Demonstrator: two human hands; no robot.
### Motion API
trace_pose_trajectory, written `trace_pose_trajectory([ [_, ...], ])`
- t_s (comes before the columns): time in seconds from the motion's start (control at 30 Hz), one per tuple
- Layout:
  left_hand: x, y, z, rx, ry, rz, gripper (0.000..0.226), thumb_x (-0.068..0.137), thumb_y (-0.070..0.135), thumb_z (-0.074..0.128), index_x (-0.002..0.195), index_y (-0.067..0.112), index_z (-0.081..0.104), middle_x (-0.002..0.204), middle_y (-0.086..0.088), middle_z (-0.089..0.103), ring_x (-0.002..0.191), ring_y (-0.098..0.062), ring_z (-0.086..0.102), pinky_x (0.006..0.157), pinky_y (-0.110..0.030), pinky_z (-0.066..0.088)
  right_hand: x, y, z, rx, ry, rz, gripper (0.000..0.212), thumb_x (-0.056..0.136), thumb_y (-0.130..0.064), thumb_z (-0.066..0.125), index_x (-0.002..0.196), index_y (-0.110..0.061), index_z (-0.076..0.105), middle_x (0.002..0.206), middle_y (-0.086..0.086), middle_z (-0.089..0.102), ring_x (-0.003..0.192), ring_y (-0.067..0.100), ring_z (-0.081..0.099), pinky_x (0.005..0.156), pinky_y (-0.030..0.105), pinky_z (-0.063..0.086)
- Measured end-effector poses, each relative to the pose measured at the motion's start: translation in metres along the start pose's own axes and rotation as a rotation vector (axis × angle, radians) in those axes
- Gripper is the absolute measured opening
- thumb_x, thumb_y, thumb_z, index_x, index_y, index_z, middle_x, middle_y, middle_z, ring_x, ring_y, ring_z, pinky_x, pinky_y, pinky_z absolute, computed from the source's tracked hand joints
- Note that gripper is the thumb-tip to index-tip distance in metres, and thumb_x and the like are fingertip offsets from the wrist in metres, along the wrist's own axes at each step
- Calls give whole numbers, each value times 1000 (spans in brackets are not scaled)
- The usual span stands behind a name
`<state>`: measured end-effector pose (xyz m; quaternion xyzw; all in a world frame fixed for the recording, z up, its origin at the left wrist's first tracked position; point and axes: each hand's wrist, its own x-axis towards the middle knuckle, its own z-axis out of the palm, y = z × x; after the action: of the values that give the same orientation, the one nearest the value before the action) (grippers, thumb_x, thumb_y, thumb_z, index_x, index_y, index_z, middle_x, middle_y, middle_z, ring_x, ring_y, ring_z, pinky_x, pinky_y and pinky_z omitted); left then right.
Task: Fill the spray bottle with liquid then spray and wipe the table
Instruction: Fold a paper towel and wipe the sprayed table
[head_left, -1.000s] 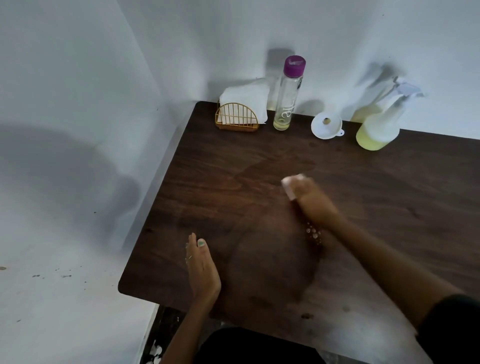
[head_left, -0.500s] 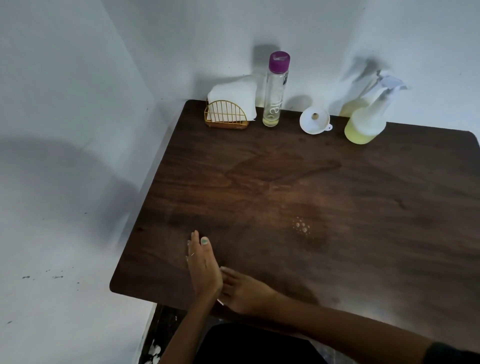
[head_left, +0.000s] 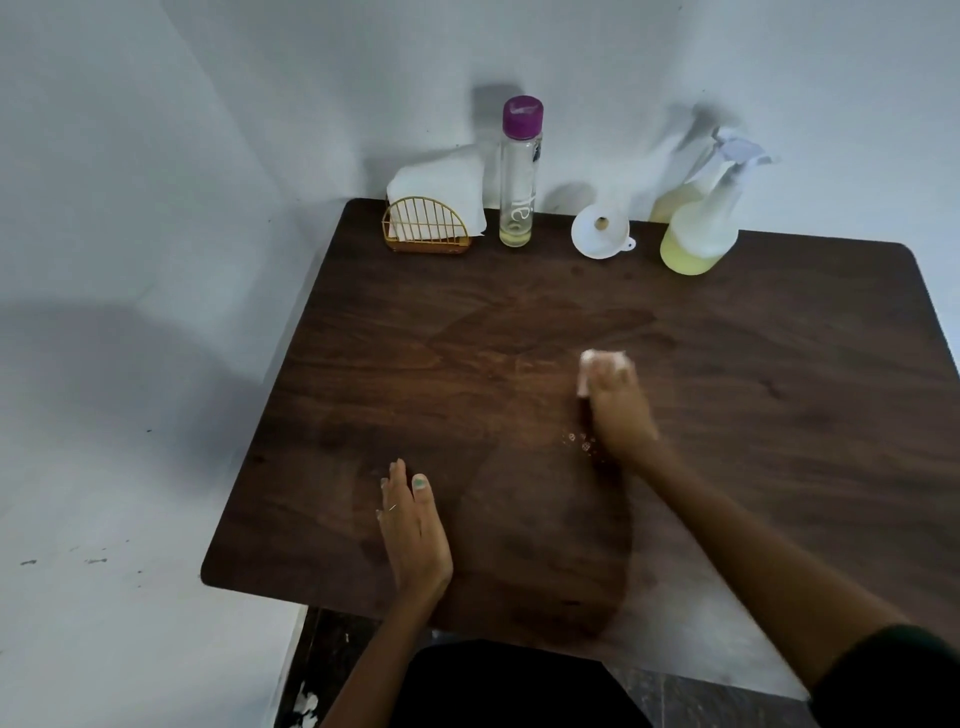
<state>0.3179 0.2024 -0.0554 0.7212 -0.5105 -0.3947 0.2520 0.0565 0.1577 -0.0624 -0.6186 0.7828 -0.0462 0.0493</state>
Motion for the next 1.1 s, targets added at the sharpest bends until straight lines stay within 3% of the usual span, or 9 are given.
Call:
trace_pose_trajectory([
  [0.1, -2, 1, 3, 8, 6, 22, 70, 93, 51, 16, 150, 11, 24, 158, -7, 24, 148, -16, 10, 119, -34, 0, -68, -71, 24, -73, 66, -411, 50, 104, -28, 21, 114, -2, 62, 118, 17, 62, 115, 36, 55, 104, 43, 40],
  [0.27, -2, 4, 7, 44, 19, 24, 73, 90, 50, 13, 150, 10, 25, 158, -9, 24, 149, -18, 10, 119, -37, 0, -118, -78, 47, -42, -218, -971, 39, 96, -15, 37, 132, -11, 52, 133, 6, 58, 127, 24, 52, 111, 46, 35],
  [0.43, -3, 4, 9, 73, 2, 4, 54, 103, 38, 22, 150, 12, 24, 158, -6, 24, 148, -16, 11, 119, -34, -1, -23, 32, 7, -161, -98, -479, 51, 89, -6, 47, 139, -6, 42, 137, 14, 52, 124, 38, 51, 105, 51, 36],
  [0.53, -5, 6, 11, 75, -6, 9, 53, 103, 35, 22, 151, 12, 24, 158, -6, 24, 148, -16, 10, 119, -34, -2, 2, 99, -16, -265, -145, -49, 64, 91, 2, 42, 148, -1, 15, 155, 17, 23, 143, 32, 23, 115, 51, 13],
  [0.6, -6, 6, 12, 74, -1, 7, 52, 103, 34, 22, 150, 12, 24, 158, -6, 24, 148, -16, 11, 119, -35, -1, 5, 104, -16, -211, -160, 131, 62, 90, 1, 41, 147, 4, 15, 153, 21, 24, 141, 34, 24, 114, 51, 14],
  [0.73, -8, 7, 16, 84, 13, 18, 53, 103, 34, 22, 150, 11, 26, 158, -7, 25, 148, -17, 11, 119, -37, 0, -26, 35, 17, -246, 110, -151, 50, 81, -5, 37, 130, 8, 32, 116, 28, 60, 103, 47, 60, 96, 57, 44],
  [0.93, -9, 10, 21, 122, 47, 13, 51, 104, 33, 23, 149, 9, 27, 157, -9, 27, 148, -20, 13, 119, -39, 1, -148, -53, 44, -117, -35, -856, 38, 100, -14, 33, 132, -5, 51, 134, 11, 57, 128, 29, 50, 110, 49, 30],
  [1.03, -10, 10, 21, 121, 39, 10, 52, 104, 34, 22, 150, 10, 26, 157, -8, 26, 148, -20, 12, 119, -39, 1, -109, -11, 24, -152, -37, -793, 46, 91, -13, 37, 136, -7, 46, 134, 9, 57, 127, 29, 50, 104, 47, 29],
  [1.1, -9, 9, 21, 129, 34, 10, 53, 103, 35, 22, 150, 10, 26, 158, -8, 26, 148, -20, 12, 119, -38, 0, -68, 34, 9, -164, 22, -538, 48, 86, -11, 39, 133, -2, 42, 126, 17, 61, 118, 36, 54, 102, 50, 34],
])
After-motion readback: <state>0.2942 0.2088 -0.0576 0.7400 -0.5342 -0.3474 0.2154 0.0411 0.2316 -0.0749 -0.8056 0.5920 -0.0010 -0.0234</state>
